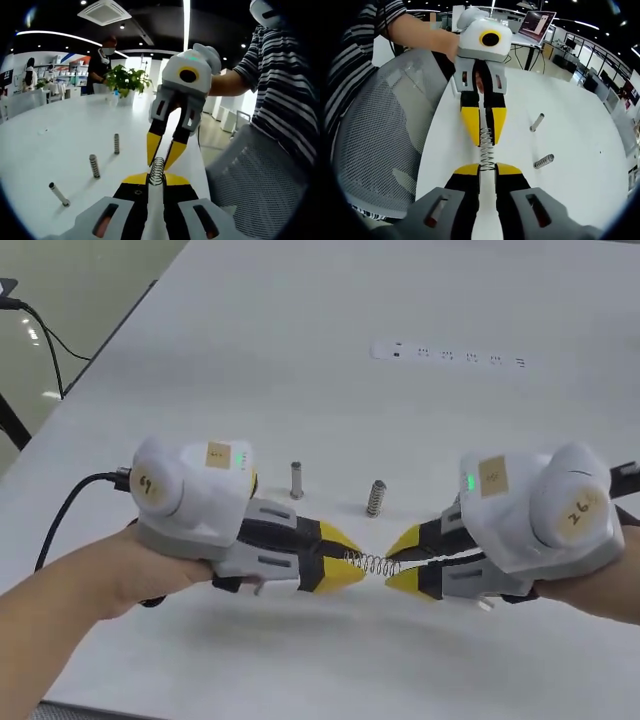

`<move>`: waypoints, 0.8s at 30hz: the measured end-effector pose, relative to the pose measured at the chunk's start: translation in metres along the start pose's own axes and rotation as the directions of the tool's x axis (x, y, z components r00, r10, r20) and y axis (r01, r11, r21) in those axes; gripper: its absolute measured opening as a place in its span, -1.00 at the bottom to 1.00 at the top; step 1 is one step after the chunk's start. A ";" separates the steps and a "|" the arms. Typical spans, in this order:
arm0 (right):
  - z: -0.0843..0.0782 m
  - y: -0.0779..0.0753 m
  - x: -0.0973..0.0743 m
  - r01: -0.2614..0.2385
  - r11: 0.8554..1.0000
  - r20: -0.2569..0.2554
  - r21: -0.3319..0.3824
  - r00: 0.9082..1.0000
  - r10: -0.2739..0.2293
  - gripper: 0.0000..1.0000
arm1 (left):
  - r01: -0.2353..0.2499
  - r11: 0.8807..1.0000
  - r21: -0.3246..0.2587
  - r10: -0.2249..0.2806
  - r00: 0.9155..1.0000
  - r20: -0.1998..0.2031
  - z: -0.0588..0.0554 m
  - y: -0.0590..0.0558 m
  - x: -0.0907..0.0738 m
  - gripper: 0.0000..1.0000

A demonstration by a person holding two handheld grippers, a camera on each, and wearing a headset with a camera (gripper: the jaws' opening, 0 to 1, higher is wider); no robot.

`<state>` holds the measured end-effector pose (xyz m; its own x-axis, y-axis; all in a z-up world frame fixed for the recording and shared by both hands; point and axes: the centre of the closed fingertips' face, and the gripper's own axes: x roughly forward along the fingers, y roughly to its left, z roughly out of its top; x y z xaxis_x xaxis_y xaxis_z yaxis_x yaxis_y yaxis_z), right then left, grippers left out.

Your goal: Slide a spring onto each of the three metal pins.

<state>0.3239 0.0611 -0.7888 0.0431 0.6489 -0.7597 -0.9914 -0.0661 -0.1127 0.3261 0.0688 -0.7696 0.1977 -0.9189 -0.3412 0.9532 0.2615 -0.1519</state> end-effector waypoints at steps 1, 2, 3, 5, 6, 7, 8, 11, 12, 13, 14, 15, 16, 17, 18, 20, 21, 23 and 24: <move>0.001 -0.001 0.000 0.011 1.000 0.003 -0.021 1.000 -0.011 -0.85 | -0.003 1.000 0.001 0.003 1.000 -0.002 0.000 0.001 0.000 -0.95; 0.001 0.000 0.000 0.011 0.999 0.001 -0.041 1.000 -0.011 -0.85 | -0.004 1.000 -0.002 0.004 1.000 -0.001 0.000 0.001 -0.001 -0.95; 0.001 0.000 0.000 0.010 0.999 0.000 -0.044 1.000 -0.010 -0.85 | -0.004 1.000 -0.004 0.004 1.000 -0.001 0.000 0.001 -0.001 -0.95; 0.003 0.000 -0.001 0.015 0.998 0.003 -0.066 1.000 -0.015 -0.86 | -0.004 1.000 -0.004 0.004 1.000 -0.008 -0.002 0.002 -0.002 -0.95; 0.004 0.000 -0.001 0.017 0.997 0.006 -0.080 1.000 -0.016 -0.87 | -0.004 1.000 -0.005 0.004 1.000 -0.009 -0.003 0.002 -0.002 -0.94; 0.005 -0.001 -0.002 0.024 0.995 0.010 -0.092 1.000 -0.023 -0.87 | -0.006 1.000 -0.006 0.006 1.000 -0.012 -0.004 0.003 -0.003 -0.94; 0.007 -0.001 -0.003 0.027 0.994 0.016 -0.110 1.000 -0.025 -0.87 | -0.008 1.000 -0.004 0.008 1.000 -0.015 -0.005 0.003 -0.003 -0.94; 0.009 -0.002 -0.005 0.033 0.991 0.021 -0.126 0.999 -0.031 -0.87 | -0.009 1.000 -0.005 0.009 1.000 -0.017 -0.006 0.004 -0.003 -0.94; 0.010 -0.002 -0.006 0.035 0.991 0.024 -0.132 0.999 -0.032 -0.87 | -0.010 1.000 -0.005 0.010 1.000 -0.018 -0.006 0.004 -0.003 -0.94; 0.012 -0.003 -0.008 0.039 0.989 0.030 -0.139 0.999 -0.035 -0.87 | -0.010 1.000 -0.005 0.010 1.000 -0.020 -0.007 0.004 -0.003 -0.95; 0.014 -0.003 -0.009 0.041 0.989 0.038 -0.142 0.999 -0.036 -0.87 | -0.012 1.000 -0.003 0.012 1.000 -0.025 -0.008 0.004 -0.003 -0.95; 0.018 -0.003 -0.011 0.040 0.989 0.052 -0.142 0.998 -0.033 -0.87 | -0.014 1.000 0.002 0.014 0.999 -0.033 -0.010 0.005 -0.003 -0.95; 0.020 -0.003 -0.012 0.038 0.989 0.056 -0.143 0.998 -0.030 -0.87 | -0.012 1.000 0.000 0.012 0.999 -0.033 -0.010 0.004 -0.003 -0.95; 0.022 -0.002 -0.012 0.034 0.989 0.057 -0.147 0.998 -0.026 -0.87 | -0.011 1.000 -0.001 0.011 0.999 -0.033 -0.011 0.004 -0.003 -0.95; 0.023 -0.002 -0.012 0.033 0.987 0.056 -0.155 0.998 -0.025 -0.87 | -0.010 1.000 -0.001 0.010 0.999 -0.032 -0.011 0.004 -0.003 -0.95; 0.025 -0.002 -0.013 0.027 0.987 0.063 -0.156 0.998 -0.017 -0.87 | -0.009 1.000 -0.001 0.009 0.999 -0.033 -0.011 0.003 -0.002 -0.95; 0.026 -0.002 -0.013 0.026 0.988 0.070 -0.150 0.997 -0.016 -0.87 | -0.011 1.000 -0.001 0.011 0.999 -0.033 -0.012 0.003 -0.002 -0.95; 0.028 -0.002 -0.014 0.017 0.991 0.083 -0.131 0.997 -0.006 -0.88 | -0.010 1.000 -0.008 0.010 1.000 -0.029 -0.012 0.003 -0.003 -0.95; 0.031 -0.001 -0.014 0.010 0.994 0.099 -0.109 0.995 0.001 -0.88 | -0.010 1.000 -0.009 0.009 1.000 -0.027 -0.012 0.003 -0.003 -0.95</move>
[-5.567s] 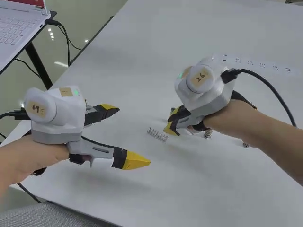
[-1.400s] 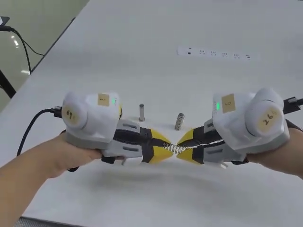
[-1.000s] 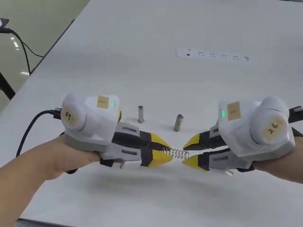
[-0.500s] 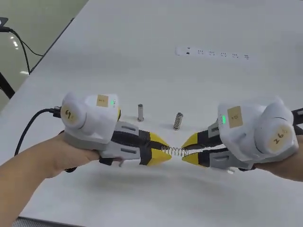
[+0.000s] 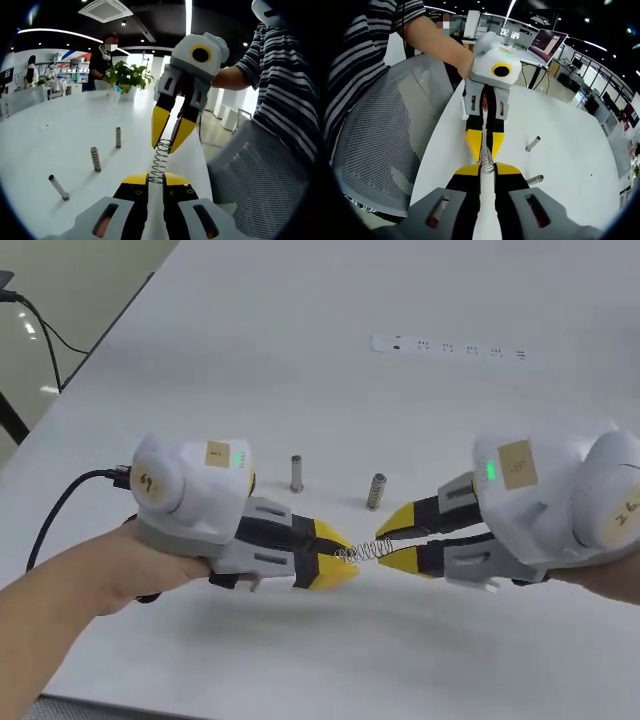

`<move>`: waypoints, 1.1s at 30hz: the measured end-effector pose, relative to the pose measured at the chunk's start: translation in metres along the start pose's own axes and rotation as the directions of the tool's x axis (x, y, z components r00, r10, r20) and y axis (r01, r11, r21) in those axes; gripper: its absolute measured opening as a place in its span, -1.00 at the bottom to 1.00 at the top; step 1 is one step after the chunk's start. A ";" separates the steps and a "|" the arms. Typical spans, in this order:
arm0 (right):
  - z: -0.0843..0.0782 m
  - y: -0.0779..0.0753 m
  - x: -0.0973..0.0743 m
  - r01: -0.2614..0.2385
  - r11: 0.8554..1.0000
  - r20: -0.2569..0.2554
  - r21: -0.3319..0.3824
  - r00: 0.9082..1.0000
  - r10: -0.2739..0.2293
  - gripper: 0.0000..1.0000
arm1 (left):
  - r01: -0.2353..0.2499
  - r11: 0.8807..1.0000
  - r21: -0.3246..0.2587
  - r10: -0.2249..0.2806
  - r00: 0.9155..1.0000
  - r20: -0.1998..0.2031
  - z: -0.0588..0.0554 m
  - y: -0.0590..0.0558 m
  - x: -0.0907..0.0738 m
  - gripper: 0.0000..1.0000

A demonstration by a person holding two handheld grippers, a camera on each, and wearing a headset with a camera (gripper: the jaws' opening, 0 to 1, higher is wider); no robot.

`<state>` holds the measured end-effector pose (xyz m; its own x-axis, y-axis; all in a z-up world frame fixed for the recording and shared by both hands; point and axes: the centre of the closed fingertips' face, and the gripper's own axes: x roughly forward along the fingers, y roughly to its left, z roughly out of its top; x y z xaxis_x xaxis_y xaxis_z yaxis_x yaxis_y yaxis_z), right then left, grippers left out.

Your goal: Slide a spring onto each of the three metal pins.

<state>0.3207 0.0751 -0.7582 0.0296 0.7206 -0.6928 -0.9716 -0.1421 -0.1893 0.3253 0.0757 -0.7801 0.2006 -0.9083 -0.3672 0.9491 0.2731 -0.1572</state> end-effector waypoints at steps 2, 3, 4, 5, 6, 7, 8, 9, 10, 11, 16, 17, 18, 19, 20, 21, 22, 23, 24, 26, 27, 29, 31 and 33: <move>0.004 0.001 -0.001 -0.007 1.000 0.027 0.020 1.000 0.007 -0.88 | 0.001 1.000 -0.003 -0.001 1.000 0.005 0.000 -0.001 -0.001 -0.94; 0.006 0.000 -0.001 -0.006 1.000 0.036 0.026 0.999 0.005 -0.88 | 0.001 1.000 -0.005 -0.001 1.000 0.007 0.000 -0.001 -0.001 -0.94; 0.008 0.000 -0.001 -0.008 0.999 0.046 0.031 0.999 0.007 -0.88 | -0.001 1.000 -0.005 0.001 1.000 0.007 0.000 -0.001 0.000 -0.94; 0.008 0.000 -0.002 -0.011 0.999 0.050 0.037 0.999 0.009 -0.88 | 0.001 1.000 -0.005 -0.001 1.000 0.008 0.000 -0.001 0.000 -0.94; 0.010 0.001 -0.001 -0.014 0.999 0.058 0.044 0.998 0.011 -0.88 | 0.001 1.000 -0.005 -0.001 1.000 0.007 0.000 -0.001 0.000 -0.94; 0.012 0.001 -0.001 -0.016 0.999 0.068 0.051 0.998 0.012 -0.88 | 0.001 1.000 -0.004 -0.001 1.000 0.006 0.000 -0.001 0.001 -0.94; 0.013 0.001 0.000 -0.018 0.998 0.072 0.058 0.997 0.014 -0.88 | 0.003 1.000 -0.004 -0.003 1.000 0.004 -0.001 -0.002 0.002 -0.94; 0.014 0.001 0.000 -0.021 0.998 0.076 0.064 0.997 0.016 -0.88 | 0.003 1.000 0.000 -0.003 1.000 0.002 -0.001 -0.003 0.003 -0.94; 0.014 0.001 0.000 -0.021 0.998 0.077 0.064 0.997 0.016 -0.88 | 0.001 1.000 0.002 -0.001 1.000 -0.001 -0.001 -0.003 0.003 -0.94; 0.015 0.001 0.001 -0.022 0.998 0.082 0.066 0.997 0.016 -0.87 | 0.000 1.000 0.005 0.000 1.000 -0.003 -0.002 -0.003 0.004 -0.94; 0.021 0.004 0.004 -0.031 0.996 0.104 0.083 0.994 0.022 -0.87 | 0.005 1.000 0.010 -0.004 1.000 -0.015 -0.004 -0.005 0.006 -0.94; 0.021 0.004 0.004 -0.031 0.996 0.104 0.082 0.994 0.022 -0.87 | 0.005 1.000 0.011 -0.005 1.000 -0.016 -0.004 -0.006 0.006 -0.94; 0.022 0.004 0.004 -0.031 0.996 0.110 0.086 0.994 0.021 -0.87 | 0.003 1.000 0.013 -0.003 1.000 -0.018 -0.004 -0.006 0.006 -0.94; 0.024 0.004 0.004 -0.031 0.995 0.119 0.099 0.993 0.019 -0.87 | 0.003 1.000 0.013 -0.003 1.000 -0.017 -0.004 -0.005 0.007 -0.94; 0.025 0.004 0.003 -0.035 0.994 0.127 0.105 0.992 0.021 -0.87 | 0.004 1.000 0.011 -0.004 1.000 -0.015 -0.003 -0.006 0.007 -0.93; 0.026 0.004 0.003 -0.034 0.993 0.132 0.111 0.991 0.019 -0.87 | 0.005 1.000 0.012 -0.005 1.000 -0.015 -0.003 -0.006 0.007 -0.94; 0.027 0.004 0.003 -0.034 0.993 0.138 0.117 0.990 0.018 -0.87 | 0.004 1.000 0.013 -0.004 1.000 -0.016 -0.003 -0.006 0.007 -0.94; 0.027 0.004 0.003 -0.034 0.993 0.135 0.117 0.991 0.018 -0.86 | 0.002 1.000 0.017 -0.002 1.000 -0.023 -0.004 -0.005 0.007 -0.94; 0.027 0.004 0.003 -0.033 0.993 0.134 0.117 0.991 0.017 -0.86 | 0.001 1.000 0.017 0.000 1.000 -0.025 -0.004 -0.005 0.007 -0.94; 0.028 0.004 0.003 -0.031 0.991 0.145 0.132 0.989 0.012 -0.86 | 0.000 1.000 0.014 0.000 1.000 -0.027 -0.005 -0.004 0.007 -0.94; 0.029 0.004 0.003 -0.032 0.990 0.152 0.138 0.988 0.011 -0.86 | 0.001 1.000 0.014 0.000 1.000 -0.026 -0.005 -0.004 0.007 -0.94; 0.030 0.003 0.004 -0.030 0.989 0.161 0.145 0.987 0.006 -0.86 | -0.001 1.000 0.016 0.001 1.000 -0.027 -0.004 -0.004 0.008 -0.94; 0.032 0.001 0.004 -0.033 0.985 0.181 0.169 0.983 0.002 -0.86 | -0.001 1.000 0.010 0.001 1.000 -0.023 -0.004 -0.004 0.008 -0.94; 0.032 0.000 0.006 -0.029 0.983 0.186 0.183 0.983 -0.005 -0.86 | -0.002 1.000 0.013 0.002 1.000 -0.026 -0.004 -0.004 0.010 -0.94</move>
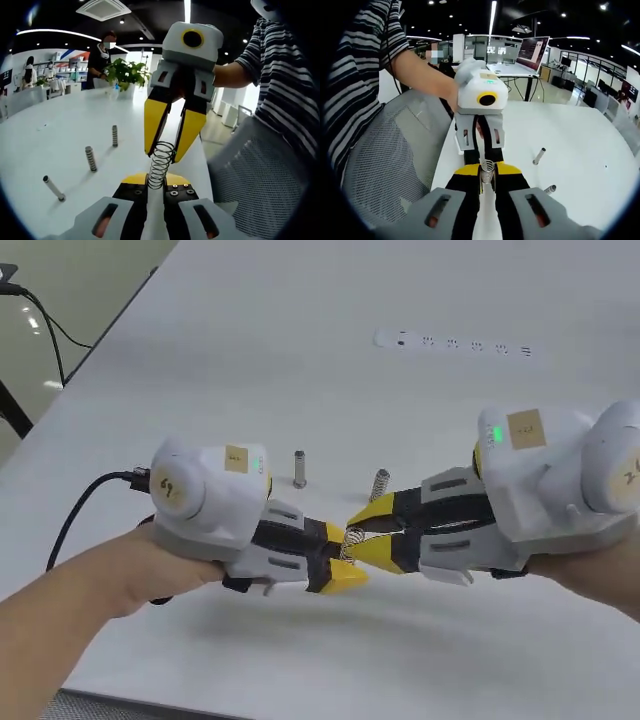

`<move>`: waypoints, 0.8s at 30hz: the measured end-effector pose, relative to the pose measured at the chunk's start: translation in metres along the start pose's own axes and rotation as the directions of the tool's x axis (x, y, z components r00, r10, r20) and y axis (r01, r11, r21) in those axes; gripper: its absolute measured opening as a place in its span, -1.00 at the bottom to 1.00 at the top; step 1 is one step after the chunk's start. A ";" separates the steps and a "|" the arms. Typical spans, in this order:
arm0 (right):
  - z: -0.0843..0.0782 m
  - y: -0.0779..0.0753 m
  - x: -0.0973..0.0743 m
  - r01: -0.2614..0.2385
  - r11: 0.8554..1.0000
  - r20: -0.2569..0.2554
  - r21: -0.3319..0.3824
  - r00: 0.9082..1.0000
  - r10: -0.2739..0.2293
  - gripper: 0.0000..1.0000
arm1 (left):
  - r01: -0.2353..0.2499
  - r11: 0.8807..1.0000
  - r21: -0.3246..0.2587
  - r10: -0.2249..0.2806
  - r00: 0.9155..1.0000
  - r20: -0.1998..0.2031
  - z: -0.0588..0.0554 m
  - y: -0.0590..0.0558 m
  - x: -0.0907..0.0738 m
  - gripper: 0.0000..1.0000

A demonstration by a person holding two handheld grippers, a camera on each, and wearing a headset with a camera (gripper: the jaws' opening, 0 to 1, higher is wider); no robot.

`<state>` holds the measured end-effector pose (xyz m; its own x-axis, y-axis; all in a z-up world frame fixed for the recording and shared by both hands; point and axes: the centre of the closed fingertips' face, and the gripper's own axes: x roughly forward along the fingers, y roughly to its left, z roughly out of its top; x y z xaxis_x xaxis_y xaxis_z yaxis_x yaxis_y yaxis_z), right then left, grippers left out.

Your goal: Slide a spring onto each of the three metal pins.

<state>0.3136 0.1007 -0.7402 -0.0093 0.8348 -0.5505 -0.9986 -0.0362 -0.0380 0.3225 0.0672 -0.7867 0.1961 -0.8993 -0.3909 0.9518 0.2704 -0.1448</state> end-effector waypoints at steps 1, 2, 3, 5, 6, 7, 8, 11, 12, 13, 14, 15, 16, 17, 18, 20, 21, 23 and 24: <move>0.001 0.000 0.001 -0.001 1.000 0.006 0.002 1.000 0.001 -0.86 | 0.000 1.000 0.000 0.000 1.000 0.001 0.000 0.000 0.000 -0.93; 0.001 0.000 0.002 0.001 1.000 0.007 0.004 1.000 -0.001 -0.86 | 0.001 1.000 0.000 -0.001 1.000 0.000 0.000 0.000 0.001 -0.93; 0.001 0.000 0.002 0.000 1.000 0.008 0.000 1.000 0.000 -0.86 | 0.001 1.000 0.000 -0.001 1.000 -0.001 0.000 0.000 0.001 -0.93; 0.003 0.000 0.004 0.001 1.000 0.028 0.023 1.000 -0.002 -0.86 | 0.003 1.000 -0.001 -0.002 1.000 0.004 0.001 0.000 0.001 -0.93; 0.003 0.000 0.004 0.002 1.000 0.028 0.021 1.000 -0.002 -0.86 | 0.003 1.000 -0.002 -0.003 1.000 0.004 0.001 0.000 0.001 -0.93; 0.002 -0.001 0.004 0.004 1.000 0.026 0.011 1.000 -0.004 -0.86 | 0.000 1.000 0.003 0.000 1.000 0.000 0.000 0.001 0.001 -0.93; 0.003 -0.001 0.004 0.003 1.000 0.032 0.011 0.999 -0.004 -0.86 | 0.000 1.000 0.001 0.000 1.000 0.004 0.001 0.001 0.001 -0.93; 0.006 -0.002 0.005 0.006 1.000 0.045 0.015 0.999 -0.007 -0.86 | -0.002 1.000 -0.002 0.002 1.000 0.011 0.003 0.001 0.000 -0.93; 0.006 -0.002 0.005 0.006 1.000 0.046 0.017 0.999 -0.007 -0.86 | -0.004 1.000 -0.003 0.004 1.000 0.013 0.003 0.001 0.000 -0.93; 0.007 -0.002 0.005 0.005 1.000 0.046 0.017 0.999 -0.006 -0.86 | -0.005 1.000 -0.003 0.005 1.000 0.014 0.003 0.002 -0.001 -0.93; 0.007 -0.002 0.004 0.005 1.000 0.045 0.015 0.999 -0.006 -0.86 | -0.008 1.000 -0.002 0.008 1.000 0.014 0.003 0.002 -0.001 -0.93; 0.007 -0.003 0.004 0.007 1.000 0.044 0.011 0.999 -0.007 -0.86 | -0.013 1.000 -0.005 0.013 1.000 0.017 0.004 0.003 -0.002 -0.93; 0.008 -0.003 0.004 0.007 1.000 0.048 0.014 0.999 -0.008 -0.86 | -0.015 1.000 -0.009 0.015 1.000 0.020 0.005 0.003 -0.002 -0.92; 0.009 -0.003 0.003 0.007 1.000 0.050 0.017 0.999 -0.008 -0.86 | -0.014 1.000 -0.013 0.014 1.000 0.022 0.005 0.003 -0.003 -0.92; 0.009 -0.003 0.003 0.008 1.000 0.049 0.016 0.999 -0.009 -0.86 | -0.016 1.000 -0.015 0.016 1.000 0.022 0.005 0.003 -0.003 -0.92; 0.009 -0.003 0.003 0.009 1.000 0.050 0.016 0.999 -0.010 -0.86 | -0.016 1.000 -0.020 0.016 1.000 0.022 0.006 0.003 -0.004 -0.91; 0.010 -0.003 0.004 0.009 1.000 0.049 0.013 0.999 -0.009 -0.86 | -0.016 1.000 -0.026 0.017 1.000 0.023 0.006 0.003 -0.004 -0.90; 0.008 -0.003 0.004 0.011 1.000 0.043 0.008 0.999 -0.011 -0.86 | -0.019 0.999 -0.030 0.020 0.999 0.029 0.007 0.004 -0.005 -0.87; 0.008 -0.003 0.004 0.013 1.000 0.041 0.008 0.999 -0.013 -0.86 | -0.022 0.999 -0.035 0.023 0.999 0.030 0.008 0.005 -0.006 -0.86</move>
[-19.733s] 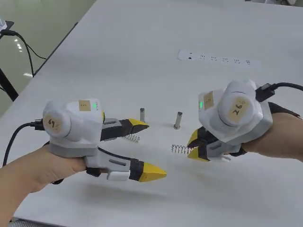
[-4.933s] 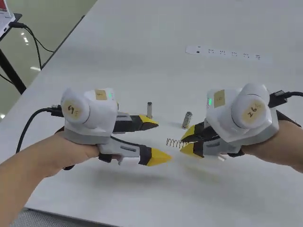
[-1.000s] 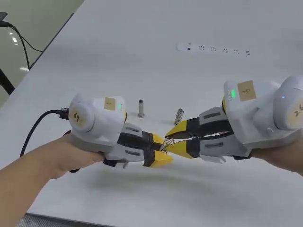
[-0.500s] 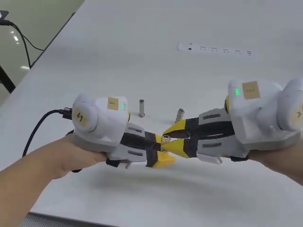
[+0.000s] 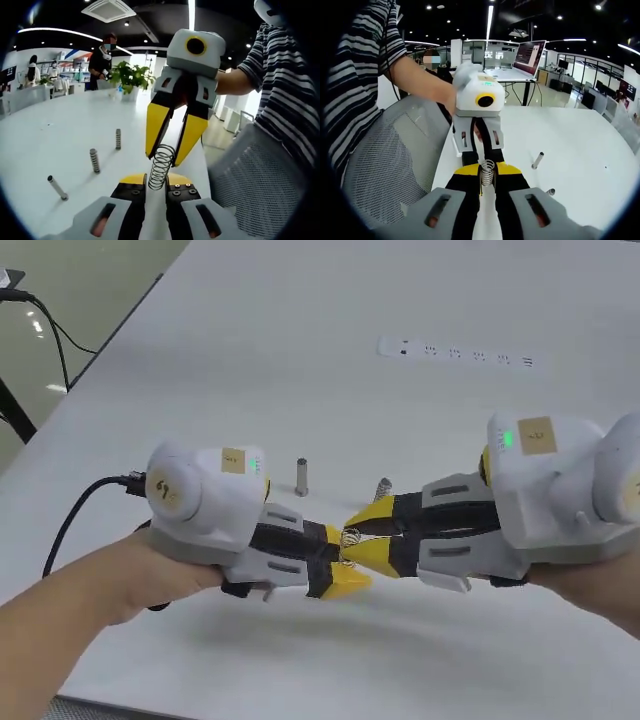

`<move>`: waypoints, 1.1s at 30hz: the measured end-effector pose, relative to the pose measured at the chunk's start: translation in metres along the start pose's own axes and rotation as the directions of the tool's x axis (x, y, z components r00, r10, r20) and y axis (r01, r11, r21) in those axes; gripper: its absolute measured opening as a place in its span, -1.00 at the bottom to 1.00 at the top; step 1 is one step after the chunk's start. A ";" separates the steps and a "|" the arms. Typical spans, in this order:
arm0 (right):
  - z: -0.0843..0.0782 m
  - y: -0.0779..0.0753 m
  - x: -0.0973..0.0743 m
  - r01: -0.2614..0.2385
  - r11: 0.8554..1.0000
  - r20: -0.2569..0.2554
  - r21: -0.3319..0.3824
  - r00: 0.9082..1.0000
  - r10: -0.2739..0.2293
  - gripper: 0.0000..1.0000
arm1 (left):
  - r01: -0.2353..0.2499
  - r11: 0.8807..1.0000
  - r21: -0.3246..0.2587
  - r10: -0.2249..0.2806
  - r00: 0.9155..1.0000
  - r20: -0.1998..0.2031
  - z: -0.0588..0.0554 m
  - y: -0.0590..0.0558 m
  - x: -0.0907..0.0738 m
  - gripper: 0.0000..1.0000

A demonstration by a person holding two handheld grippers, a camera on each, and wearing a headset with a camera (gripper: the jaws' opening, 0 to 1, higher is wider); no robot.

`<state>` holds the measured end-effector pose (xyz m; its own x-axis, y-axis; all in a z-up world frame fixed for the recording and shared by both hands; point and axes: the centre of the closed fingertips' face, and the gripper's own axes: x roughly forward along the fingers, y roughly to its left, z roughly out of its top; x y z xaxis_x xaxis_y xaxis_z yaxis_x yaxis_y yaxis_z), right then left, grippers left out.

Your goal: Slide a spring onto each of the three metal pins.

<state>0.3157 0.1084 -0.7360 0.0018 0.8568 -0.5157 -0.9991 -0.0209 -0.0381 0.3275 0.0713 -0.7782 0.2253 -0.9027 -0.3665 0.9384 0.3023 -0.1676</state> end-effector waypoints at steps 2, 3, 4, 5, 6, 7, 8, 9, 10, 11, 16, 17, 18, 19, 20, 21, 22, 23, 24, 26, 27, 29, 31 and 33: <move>-0.001 0.000 0.000 0.003 1.000 0.000 0.006 1.000 -0.003 -0.86 | -0.011 1.000 -0.011 0.011 1.000 0.005 0.001 0.002 -0.001 -0.77; -0.001 -0.001 0.000 0.006 1.000 0.000 0.004 1.000 -0.006 -0.86 | -0.017 1.000 -0.013 0.017 1.000 0.006 0.001 0.003 -0.002 -0.72; -0.001 -0.001 -0.001 0.007 1.000 0.000 0.007 1.000 -0.007 -0.86 | -0.021 1.000 -0.018 0.022 1.000 0.007 0.002 0.004 -0.002 -0.69; -0.001 -0.001 -0.001 0.009 1.000 0.002 0.009 1.000 -0.009 -0.86 | -0.023 1.000 -0.021 0.023 1.000 0.009 0.002 0.005 -0.003 -0.68; -0.001 -0.002 -0.001 0.013 1.000 0.003 0.008 1.000 -0.013 -0.86 | -0.026 0.999 -0.022 0.027 1.000 0.011 0.002 0.005 -0.003 -0.66; -0.002 -0.002 -0.001 0.014 1.000 0.001 0.008 1.000 -0.014 -0.86 | -0.033 0.999 -0.018 0.033 0.999 0.010 0.002 0.006 -0.004 -0.64; -0.002 -0.003 -0.002 0.017 1.000 0.001 0.007 1.000 -0.017 -0.86 | -0.036 0.999 -0.020 0.037 0.999 0.010 0.002 0.007 -0.004 -0.62; -0.001 -0.004 -0.002 0.021 1.000 0.004 0.008 1.000 -0.021 -0.86 | -0.041 0.999 -0.021 0.041 0.999 0.011 0.003 0.007 -0.005 -0.59; -0.001 -0.004 -0.002 0.023 1.000 0.005 0.008 1.000 -0.023 -0.86 | -0.044 0.999 -0.021 0.044 0.999 0.011 0.003 0.008 -0.006 -0.57; -0.001 -0.005 -0.003 0.025 1.000 0.005 0.007 1.000 -0.025 -0.86 | -0.047 0.999 -0.022 0.047 0.999 0.010 0.002 0.008 -0.006 -0.55; 0.000 -0.009 -0.005 0.042 0.999 0.012 0.007 0.999 -0.042 -0.86 | -0.067 0.997 -0.036 0.067 0.998 0.009 0.002 0.010 -0.011 -0.50; 0.000 -0.010 -0.005 0.043 0.999 0.013 0.008 0.999 -0.043 -0.86 | -0.070 0.997 -0.041 0.070 0.997 0.007 0.002 0.011 -0.012 -0.48; 0.000 -0.011 -0.005 0.047 0.999 0.013 0.007 0.999 -0.047 -0.86 | -0.073 0.996 -0.046 0.073 0.997 0.008 0.001 0.011 -0.014 -0.47; 0.000 -0.011 -0.005 0.049 0.999 0.014 0.007 0.999 -0.049 -0.86 | -0.078 0.996 -0.044 0.078 0.997 0.009 0.001 0.011 -0.015 -0.46; -0.001 -0.011 -0.005 0.051 0.999 0.013 0.007 0.999 -0.051 -0.86 | -0.082 0.996 -0.047 0.083 0.997 0.008 0.001 0.012 -0.017 -0.44; -0.001 -0.012 -0.005 0.053 0.999 0.013 0.006 0.998 -0.053 -0.86 | -0.083 0.995 -0.055 0.083 0.996 0.010 0.002 0.012 -0.018 -0.42; -0.001 -0.012 -0.005 0.054 0.999 0.015 0.009 0.998 -0.054 -0.86 | -0.087 0.995 -0.057 0.088 0.996 0.008 0.001 0.013 -0.020 -0.39; -0.001 -0.012 -0.005 0.053 0.999 0.015 0.010 0.998 -0.053 -0.86 | -0.097 0.994 -0.053 0.097 0.995 0.006 0.001 0.014 -0.022 -0.37; -0.002 -0.012 -0.005 0.056 0.998 0.013 0.009 0.998 -0.056 -0.86 | -0.105 0.993 -0.055 0.105 0.994 0.006 0.000 0.016 -0.024 -0.36; -0.002 -0.013 -0.005 0.058 0.998 0.014 0.011 0.998 -0.059 -0.86 | -0.112 0.992 -0.062 0.112 0.994 0.008 0.000 0.017 -0.028 -0.35; -0.002 -0.014 -0.005 0.060 0.998 0.016 0.013 0.998 -0.061 -0.86 | -0.121 0.991 -0.062 0.122 0.993 0.008 -0.001 0.019 -0.030 -0.34; -0.002 -0.016 -0.005 0.065 0.998 0.016 0.014 0.998 -0.065 -0.86 | -0.132 0.989 -0.065 0.133 0.991 0.006 -0.001 0.021 -0.034 -0.28; -0.002 -0.018 -0.005 0.074 0.997 0.018 0.015 0.997 -0.074 -0.86 | -0.143 0.988 -0.064 0.144 0.990 0.006 -0.002 0.022 -0.038 -0.22; -0.003 -0.020 -0.005 0.076 0.997 0.017 0.016 0.997 -0.076 -0.86 | -0.156 0.986 -0.062 0.156 0.988 0.005 -0.003 0.024 -0.042 -0.20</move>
<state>0.3353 0.1028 -0.7350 0.0772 0.8644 -0.4968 -0.9966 0.0527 -0.0633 0.3401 0.1177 -0.7690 0.3705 -0.8459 -0.3837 0.8739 0.4574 -0.1645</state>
